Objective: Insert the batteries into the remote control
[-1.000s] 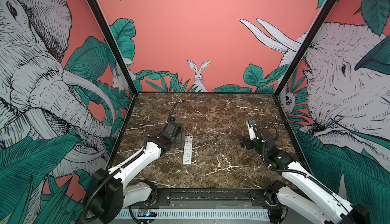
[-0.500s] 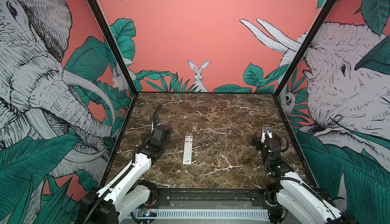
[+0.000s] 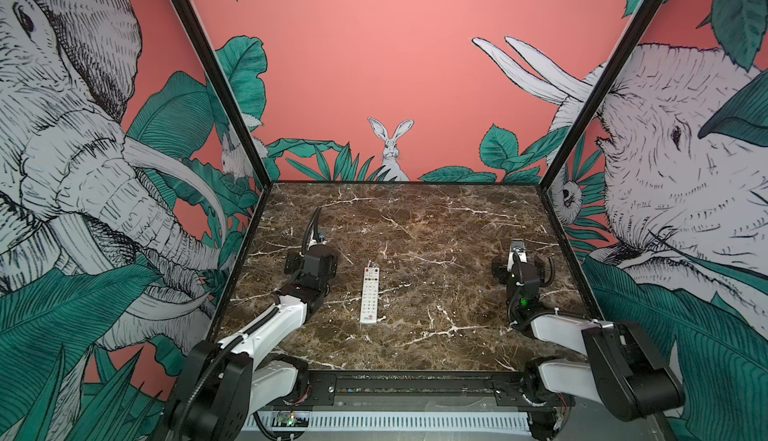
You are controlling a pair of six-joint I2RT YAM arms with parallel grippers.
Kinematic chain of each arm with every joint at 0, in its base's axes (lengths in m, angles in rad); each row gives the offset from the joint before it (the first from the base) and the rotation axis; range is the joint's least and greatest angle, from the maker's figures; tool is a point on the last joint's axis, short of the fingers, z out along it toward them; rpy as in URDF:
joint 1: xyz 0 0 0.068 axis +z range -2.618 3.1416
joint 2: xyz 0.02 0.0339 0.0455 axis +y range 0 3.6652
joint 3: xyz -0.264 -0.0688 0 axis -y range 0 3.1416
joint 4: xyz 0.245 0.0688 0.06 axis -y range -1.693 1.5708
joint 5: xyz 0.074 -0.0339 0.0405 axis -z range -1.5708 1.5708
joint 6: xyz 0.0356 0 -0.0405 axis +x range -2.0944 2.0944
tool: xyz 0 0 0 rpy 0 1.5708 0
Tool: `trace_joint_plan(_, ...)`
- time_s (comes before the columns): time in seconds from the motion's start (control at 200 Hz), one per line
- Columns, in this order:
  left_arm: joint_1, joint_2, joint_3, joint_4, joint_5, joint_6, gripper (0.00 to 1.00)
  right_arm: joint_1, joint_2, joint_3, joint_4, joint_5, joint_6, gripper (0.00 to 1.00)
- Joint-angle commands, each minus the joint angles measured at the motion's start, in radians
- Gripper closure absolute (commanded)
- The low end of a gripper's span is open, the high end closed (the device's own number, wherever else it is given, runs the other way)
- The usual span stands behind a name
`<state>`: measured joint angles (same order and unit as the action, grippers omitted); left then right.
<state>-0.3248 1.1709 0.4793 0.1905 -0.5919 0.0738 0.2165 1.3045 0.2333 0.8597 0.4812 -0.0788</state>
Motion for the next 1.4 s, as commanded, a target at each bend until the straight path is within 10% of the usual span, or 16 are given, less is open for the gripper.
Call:
trace_joint_plan(0.0,0.047,0.061,-0.030,0.239,0.063,0.037,0.00,-0.011,0.046,0.011,0.196,-0.015,-0.018,0.01)
trace_joint_plan(0.48,0.164,0.275,-0.123,0.696,0.272,0.081,0.00,-0.070,0.314,-0.029,0.495,-0.096,0.023,0.01)
trace_joint_plan(0.685,0.200,0.401,-0.130,0.842,0.340,0.070,0.01,-0.072,0.304,0.023,0.351,-0.084,0.033,0.01)
trace_joint_plan(1.395,0.219,0.386,-0.087,0.724,0.359,0.046,0.00,-0.105,0.256,0.127,0.130,-0.066,0.089,0.01)
